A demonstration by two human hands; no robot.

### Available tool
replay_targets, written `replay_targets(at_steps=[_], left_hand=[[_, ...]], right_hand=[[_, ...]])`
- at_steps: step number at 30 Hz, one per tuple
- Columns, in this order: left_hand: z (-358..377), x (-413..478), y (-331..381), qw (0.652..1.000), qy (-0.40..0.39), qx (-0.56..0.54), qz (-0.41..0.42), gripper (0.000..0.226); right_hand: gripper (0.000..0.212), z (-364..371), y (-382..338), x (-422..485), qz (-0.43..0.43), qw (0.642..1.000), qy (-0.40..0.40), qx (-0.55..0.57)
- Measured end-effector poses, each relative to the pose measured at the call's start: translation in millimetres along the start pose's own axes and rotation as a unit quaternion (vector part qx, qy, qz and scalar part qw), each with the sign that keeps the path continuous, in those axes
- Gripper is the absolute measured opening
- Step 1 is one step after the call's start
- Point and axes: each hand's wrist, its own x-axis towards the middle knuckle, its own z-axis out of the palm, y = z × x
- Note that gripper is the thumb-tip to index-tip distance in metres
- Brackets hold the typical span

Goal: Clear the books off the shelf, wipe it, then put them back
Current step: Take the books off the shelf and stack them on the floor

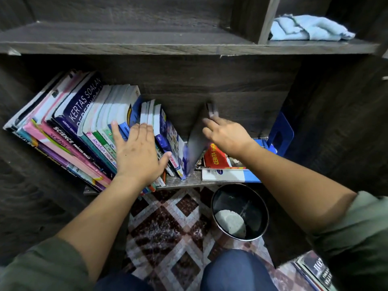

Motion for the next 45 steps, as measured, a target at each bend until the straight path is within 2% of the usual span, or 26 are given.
replay_targets(at_steps=[2,5,10,13,15,16,18,20,22,25,28,31,33,35,37,39,42,45], left_hand=[[1,0,1,1.000,0.003,-0.006,-0.005,0.091],[0,0,6,1.000,-0.005,-0.021,-0.021,0.091],[-3,-6,37,0.992,0.024,-0.116,-0.045,0.079],[2,-9,70,0.988,0.023,-0.125,0.083,0.071],[14,-7,91,0.972,-0.028,-0.144,0.184,0.069],[23,-4,102,0.962,-0.068,-0.161,0.208,0.071],[38,4,119,0.949,-0.147,-0.190,0.206,0.078],[49,14,135,0.944,-0.193,-0.189,0.190,0.083],[57,23,147,0.943,-0.206,-0.186,0.185,0.084],[66,38,159,0.936,-0.209,-0.219,0.181,0.080],[71,52,161,0.935,-0.208,-0.221,0.182,0.076],[72,64,161,0.954,-0.176,-0.140,0.198,0.078],[73,67,163,0.964,-0.118,-0.061,0.231,0.080],[74,66,165,0.960,-0.064,-0.011,0.271,0.079],[74,66,168,0.957,-0.042,-0.002,0.288,0.077],[72,68,173,0.955,-0.044,-0.006,0.293,0.076],[72,74,180,0.957,-0.079,-0.050,0.273,0.078],[77,78,180,0.958,-0.117,-0.095,0.246,0.082]], right_hand=[[0.032,16,12,-18,0.019,1.000,0.017,0.001],[0.014,37,25,-54,0.095,0.995,-0.007,0.032],[0.031,69,17,-99,0.246,0.949,-0.179,0.083],[0.042,72,15,-105,0.282,0.925,-0.241,0.085],[0.050,72,17,-105,0.296,0.908,-0.280,0.102],[0.057,72,18,-104,0.302,0.897,-0.302,0.112],[0.083,72,17,-105,0.307,0.883,-0.330,0.132],[0.107,76,16,-108,0.299,0.879,-0.335,0.163],[0.114,83,15,-111,0.291,0.877,-0.330,0.192],[0.106,94,23,-110,0.278,0.880,-0.306,0.233],[0.098,101,35,-103,0.247,0.898,-0.301,0.205],[0.090,104,42,-97,0.206,0.933,-0.280,0.096],[0.083,107,39,-94,0.163,0.952,-0.254,0.044],[0.075,111,35,-89,0.139,0.960,-0.238,0.041],[0.069,118,32,-86,0.143,0.965,-0.215,0.051],[0.069,123,32,-86,0.164,0.966,-0.187,0.064],[0.079,126,39,-87,0.195,0.956,-0.189,0.113],[0.087,125,45,-83,0.149,0.961,-0.197,0.125]])
